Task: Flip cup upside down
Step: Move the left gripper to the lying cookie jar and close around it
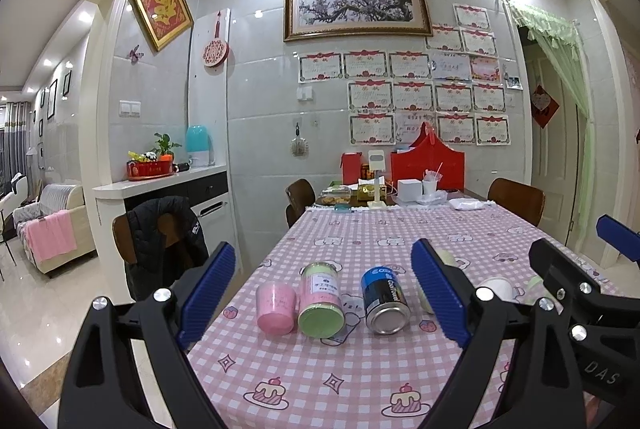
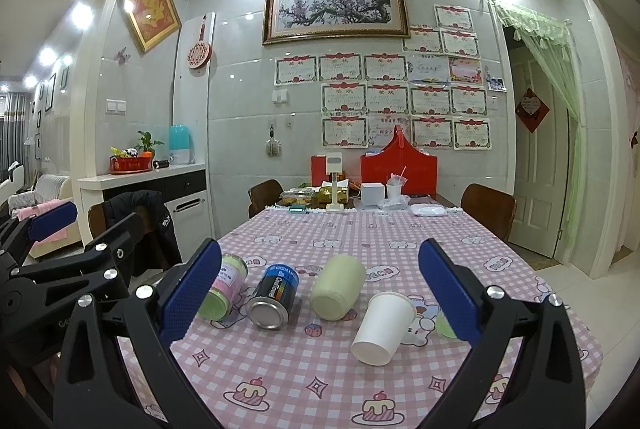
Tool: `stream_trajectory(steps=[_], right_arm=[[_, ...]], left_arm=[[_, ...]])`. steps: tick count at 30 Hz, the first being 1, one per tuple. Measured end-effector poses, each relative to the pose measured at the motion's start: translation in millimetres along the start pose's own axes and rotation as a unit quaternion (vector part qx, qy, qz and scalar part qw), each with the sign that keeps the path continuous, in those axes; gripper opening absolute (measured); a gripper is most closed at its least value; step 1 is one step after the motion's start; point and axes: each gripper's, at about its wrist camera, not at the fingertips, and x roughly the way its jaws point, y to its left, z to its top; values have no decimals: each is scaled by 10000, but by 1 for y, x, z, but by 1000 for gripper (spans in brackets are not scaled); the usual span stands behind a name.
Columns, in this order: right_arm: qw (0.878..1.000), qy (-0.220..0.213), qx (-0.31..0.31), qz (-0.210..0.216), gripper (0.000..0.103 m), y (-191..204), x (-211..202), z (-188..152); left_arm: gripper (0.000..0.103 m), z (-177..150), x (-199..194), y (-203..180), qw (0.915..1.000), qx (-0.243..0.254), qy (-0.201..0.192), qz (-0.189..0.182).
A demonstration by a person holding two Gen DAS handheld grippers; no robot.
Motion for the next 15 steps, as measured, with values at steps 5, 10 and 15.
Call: stream_trajectory(steps=[5, 10, 15], right_arm=[[9998, 166, -63, 86, 95, 7, 14, -2], [9988, 396, -207, 205, 95, 16, 35, -8], [9961, 706, -403, 343, 95, 29, 62, -19]], left_arm=[[88, -4, 12, 7, 9998, -93, 186, 54], [88, -13, 33, 19, 9988, -134, 447, 114], [88, -29, 63, 32, 9958, -129, 898, 160]])
